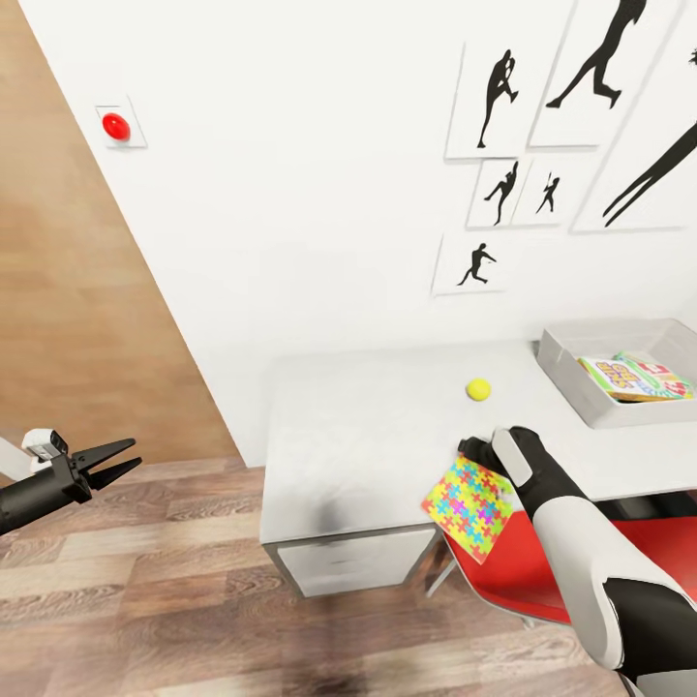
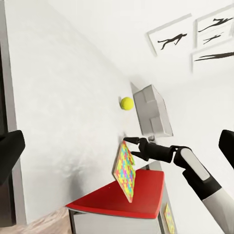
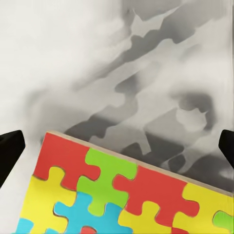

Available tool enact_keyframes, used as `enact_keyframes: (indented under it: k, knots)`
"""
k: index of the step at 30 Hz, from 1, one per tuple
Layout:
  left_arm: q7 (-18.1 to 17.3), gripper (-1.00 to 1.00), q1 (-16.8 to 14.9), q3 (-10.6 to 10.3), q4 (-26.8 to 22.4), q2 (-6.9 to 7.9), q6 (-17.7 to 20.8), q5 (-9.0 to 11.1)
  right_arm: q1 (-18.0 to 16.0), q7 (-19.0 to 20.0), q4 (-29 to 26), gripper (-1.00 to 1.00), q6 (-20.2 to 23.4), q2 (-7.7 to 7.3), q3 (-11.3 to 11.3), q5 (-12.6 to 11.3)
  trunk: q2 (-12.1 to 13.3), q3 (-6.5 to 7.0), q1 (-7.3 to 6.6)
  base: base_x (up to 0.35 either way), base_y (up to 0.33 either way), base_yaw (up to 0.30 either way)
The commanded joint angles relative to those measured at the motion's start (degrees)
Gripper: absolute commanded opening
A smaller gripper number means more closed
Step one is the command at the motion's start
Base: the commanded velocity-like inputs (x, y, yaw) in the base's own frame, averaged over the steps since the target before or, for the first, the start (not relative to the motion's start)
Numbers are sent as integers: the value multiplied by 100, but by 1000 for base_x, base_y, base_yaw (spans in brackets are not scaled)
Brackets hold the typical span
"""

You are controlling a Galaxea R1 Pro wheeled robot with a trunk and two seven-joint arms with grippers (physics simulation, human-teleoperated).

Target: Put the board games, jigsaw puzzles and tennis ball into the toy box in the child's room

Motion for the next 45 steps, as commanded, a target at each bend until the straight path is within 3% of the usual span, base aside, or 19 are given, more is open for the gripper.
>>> enact_keyframes:
  k: [1, 5, 9, 17, 19, 22, 25, 26, 27, 28, 31, 32, 34, 36, 39, 45]
  knots:
    - [-24, 100, -5, 3, 1, 2, 20, -14, -3, -49, -17, 100, 13, 2, -9, -61, -10, -2, 3, 0, 0, 0]
    - [-24, 100, -5, 5, 1, 4, 20, -15, -16, -54, -192, 100, 33, 5, -19, -61, -10, 32, 3, 0, 0, 0]
    - [-24, 100, -5, 4, 1, 9, 20, -15, -14, -66, -950, 100, 193, 6, -18, -69, -10, 69, 3, 0, 0, 0]
    - [-24, 100, -5, 3, 18, 72, 20, -13, -5, -62, -3115, 100, 1482, 13, -97, -211, -10, 145, 3, 0, 0, 0]
    - [-24, 100, -5, 3, 24, 88, 20, -9, 119, -61, -3813, 100, 1944, 12, -199, -483, -10, 163, 3, 0, 0, 0]
    - [-24, 100, -5, 3, 26, 99, 20, -7, 431, -61, -4452, 100, 2207, 2, -363, -935, -10, 192, 3, 0, 0, 0]
    - [-24, 100, -5, 3, 27, 102, 20, -2, 1176, -55, -5200, 100, 2274, -80, -657, -1924, -10, 220, 3, 0, 0, 0]
    - [-24, 100, -5, 3, 27, 103, 20, 0, 1459, -39, -5378, 100, 2274, -167, -741, -2330, -10, 230, 3, 0, 0, 0]
    - [-24, 100, -5, 3, 27, 102, 20, 0, 1601, -23, -5449, 100, 2274, -226, -776, -2545, -10, 239, 3, 0, 0, 0]
    - [-24, 100, -5, 3, 27, 104, 20, 1, 1883, 56, -5555, 100, 2274, -357, -830, -2990, -10, 248, 3, 0, 0, 0]
    - [-24, 100, -5, 3, 27, 108, 18, 2, 2716, 906, -5701, 100, 2274, -735, -912, -4217, -10, 277, 3, 0, 0, 0]
    - [-24, 100, -5, 3, 27, 108, 17, 3, 2852, 1136, -5711, 100, 2274, -775, -921, -4347, -10, 286, 3, 0, 0, 0]
    - [-24, 100, -5, 3, 27, 109, 15, 4, 3350, 2155, -5735, 100, 2274, -863, -1022, -4650, -10, 305, 3, 0, 0, 0]
    - [-24, 100, -5, 3, 27, 107, 17, 16, 3741, 3089, -5751, 100, 2274, -875, -1156, -4770, -10, 324, 3, 0, 0, 0]
    - [-24, 100, -5, 3, 27, 103, 14, 31, 4050, 3903, -5758, 100, 2163, -895, -1236, -4825, -10, 352, 3, 0, 0, 0]
    - [-24, 100, -5, 3, 19, 101, 11, 37, 4241, 4657, -5757, 100, 1948, -942, -1274, -4793, -10, 409, 3, 0, 0, 0]
